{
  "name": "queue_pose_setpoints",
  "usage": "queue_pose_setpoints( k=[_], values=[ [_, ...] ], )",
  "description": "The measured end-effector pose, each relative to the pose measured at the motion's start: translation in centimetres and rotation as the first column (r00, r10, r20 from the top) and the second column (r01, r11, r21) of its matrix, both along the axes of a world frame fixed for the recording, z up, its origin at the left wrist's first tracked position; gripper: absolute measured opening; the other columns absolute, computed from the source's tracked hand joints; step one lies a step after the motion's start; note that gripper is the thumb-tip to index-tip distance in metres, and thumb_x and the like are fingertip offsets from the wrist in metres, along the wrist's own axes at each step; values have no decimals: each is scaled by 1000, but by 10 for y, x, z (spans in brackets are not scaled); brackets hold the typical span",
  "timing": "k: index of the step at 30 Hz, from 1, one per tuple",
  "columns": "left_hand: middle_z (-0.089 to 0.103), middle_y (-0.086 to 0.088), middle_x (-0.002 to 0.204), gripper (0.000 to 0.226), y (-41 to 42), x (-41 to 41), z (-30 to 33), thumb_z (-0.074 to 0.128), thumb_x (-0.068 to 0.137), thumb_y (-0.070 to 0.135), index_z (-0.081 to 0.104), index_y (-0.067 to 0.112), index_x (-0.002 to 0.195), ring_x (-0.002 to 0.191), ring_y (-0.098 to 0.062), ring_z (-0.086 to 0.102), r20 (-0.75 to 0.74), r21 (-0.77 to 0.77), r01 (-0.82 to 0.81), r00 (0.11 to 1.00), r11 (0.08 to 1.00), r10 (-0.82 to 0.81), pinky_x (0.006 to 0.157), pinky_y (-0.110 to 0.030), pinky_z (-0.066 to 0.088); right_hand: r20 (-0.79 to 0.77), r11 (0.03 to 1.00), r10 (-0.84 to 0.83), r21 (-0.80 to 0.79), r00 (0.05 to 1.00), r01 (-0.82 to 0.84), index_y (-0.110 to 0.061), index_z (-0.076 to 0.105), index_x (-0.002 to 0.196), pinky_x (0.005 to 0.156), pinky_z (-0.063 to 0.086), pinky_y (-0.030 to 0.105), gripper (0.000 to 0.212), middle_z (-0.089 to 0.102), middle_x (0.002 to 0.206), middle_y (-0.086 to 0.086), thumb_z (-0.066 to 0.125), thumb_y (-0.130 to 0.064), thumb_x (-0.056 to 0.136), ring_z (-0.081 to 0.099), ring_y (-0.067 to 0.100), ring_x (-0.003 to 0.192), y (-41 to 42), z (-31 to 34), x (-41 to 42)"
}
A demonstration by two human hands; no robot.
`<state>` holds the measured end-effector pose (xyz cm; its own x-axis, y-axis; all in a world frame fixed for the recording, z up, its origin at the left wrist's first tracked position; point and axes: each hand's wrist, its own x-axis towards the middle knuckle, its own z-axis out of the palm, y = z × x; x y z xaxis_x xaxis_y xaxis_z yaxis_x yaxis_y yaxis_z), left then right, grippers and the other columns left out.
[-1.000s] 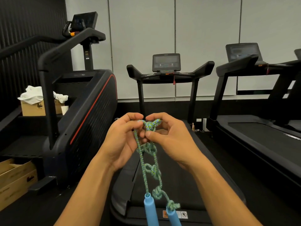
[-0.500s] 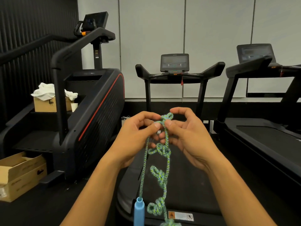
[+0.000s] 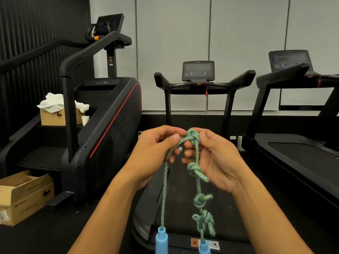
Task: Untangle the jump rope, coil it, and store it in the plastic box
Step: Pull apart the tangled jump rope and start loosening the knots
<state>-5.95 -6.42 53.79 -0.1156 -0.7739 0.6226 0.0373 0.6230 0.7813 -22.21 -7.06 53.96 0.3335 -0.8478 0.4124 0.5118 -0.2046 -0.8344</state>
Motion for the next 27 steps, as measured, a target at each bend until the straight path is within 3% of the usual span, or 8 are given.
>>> queue_pose_setpoints(
  k=[5, 9, 13, 18, 24, 27],
  values=[
    [69, -6, 83, 18, 0, -2, 0, 56, 96, 1, 72, 6, 104, 68, -15, 59, 20, -5, 1, 1000, 1000, -1, 54, -26, 44, 7, 997, -47, 68, 999, 47, -1, 55, 117, 54, 51, 35, 25, 59, 66, 8, 37, -13, 105, 52, 19, 52, -5, -3, 5],
    [69, -6, 81, 13, -2, -5, -2, 63, 92, 1, 71, 7, 101, 65, -12, 59, 30, -19, -49, 998, 999, 49, 50, -24, 44, -13, 991, -120, 58, 993, 121, -1, 57, 114, 57, 49, 35, 31, 57, 66, 6, 38, -25, 106, 49, 18, 51, -6, -4, 5],
    [74, 0, 86, 13, -4, -5, -2, 70, 88, 6, 69, 12, 100, 70, -13, 62, 23, -35, -102, 994, 994, 103, 55, -25, 46, -41, 995, -89, -52, 995, 87, -9, 57, 107, 60, 48, 31, 12, 63, 77, 10, 54, -16, 97, 55, 18, 58, -1, -3, -2],
    [75, 4, 87, 16, -5, -5, -2, 70, 87, 2, 69, 14, 97, 73, -11, 65, 28, -75, -108, 994, 991, 110, 60, -26, 48, -71, 985, -94, -154, 993, 82, -11, 59, 97, 67, 48, 32, 12, 66, 86, 15, 58, -1, 91, 58, 19, 63, 0, -4, -10],
    [72, 0, 89, 21, -7, -8, -3, 71, 85, -4, 68, 13, 97, 73, -18, 62, -1, -106, -128, 992, 986, 128, 56, -24, 47, -193, 909, -335, -324, 922, 262, -18, 65, 90, 70, 43, 37, 19, 64, 78, 8, 63, 1, 90, 60, 18, 65, -1, -6, -11],
    [72, -2, 96, 31, -6, -9, -3, 71, 85, -3, 67, 20, 105, 72, -20, 62, 8, -139, -103, 994, 985, 106, 55, -24, 47, -184, 885, -386, -349, 904, 307, -17, 66, 93, 67, 43, 34, 16, 66, 79, 10, 63, -2, 91, 58, 19, 64, -1, -6, -12]
  ],
)
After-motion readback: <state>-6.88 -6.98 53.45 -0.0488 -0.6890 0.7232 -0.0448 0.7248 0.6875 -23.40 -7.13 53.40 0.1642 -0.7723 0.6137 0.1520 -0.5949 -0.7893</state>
